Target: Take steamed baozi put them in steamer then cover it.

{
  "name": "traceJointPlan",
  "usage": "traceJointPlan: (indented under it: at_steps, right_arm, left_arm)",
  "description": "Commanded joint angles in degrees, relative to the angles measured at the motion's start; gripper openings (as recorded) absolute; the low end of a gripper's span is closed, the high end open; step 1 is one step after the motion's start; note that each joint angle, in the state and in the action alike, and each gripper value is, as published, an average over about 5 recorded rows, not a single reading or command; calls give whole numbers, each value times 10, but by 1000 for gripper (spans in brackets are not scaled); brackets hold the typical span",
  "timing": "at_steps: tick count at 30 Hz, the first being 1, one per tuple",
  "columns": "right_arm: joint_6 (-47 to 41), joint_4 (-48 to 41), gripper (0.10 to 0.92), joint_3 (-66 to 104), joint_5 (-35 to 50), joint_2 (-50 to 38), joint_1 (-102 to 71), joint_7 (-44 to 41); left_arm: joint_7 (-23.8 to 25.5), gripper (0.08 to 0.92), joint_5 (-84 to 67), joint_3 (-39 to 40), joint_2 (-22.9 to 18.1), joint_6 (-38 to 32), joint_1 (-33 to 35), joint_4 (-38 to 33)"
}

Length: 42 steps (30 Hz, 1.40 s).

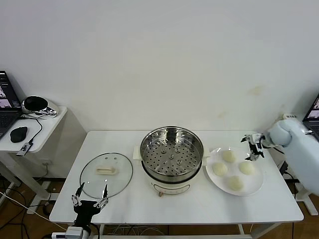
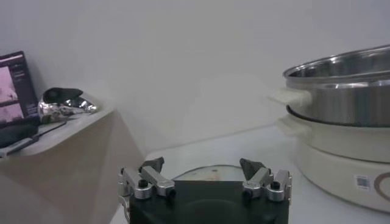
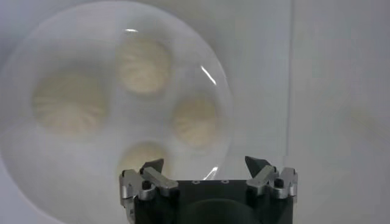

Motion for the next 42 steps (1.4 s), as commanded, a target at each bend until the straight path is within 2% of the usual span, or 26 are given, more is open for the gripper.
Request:
traceJointPlan:
  at_steps: [1, 10, 23, 35, 42]
  right_arm:
    - [44, -157, 823, -68, -38, 112, 77, -26]
    - [43, -214, 823, -42, -79, 157, 66, -6]
    - [32, -239, 813, -13, -112, 168, 59, 28]
    - [32, -250, 752, -3, -132, 174, 60, 43]
    - [34, -247, 668, -5, -135, 171, 59, 35]
  left_arm:
    - [1, 823, 4, -6, 2, -1, 2, 1]
    - [1, 823, 7, -8, 0, -1, 6, -2]
    - [2, 823, 13, -7, -6, -4, 8, -3]
    - [1, 823, 17, -6, -8, -5, 8, -5]
    - [1, 823, 17, -7, -8, -5, 9, -5]
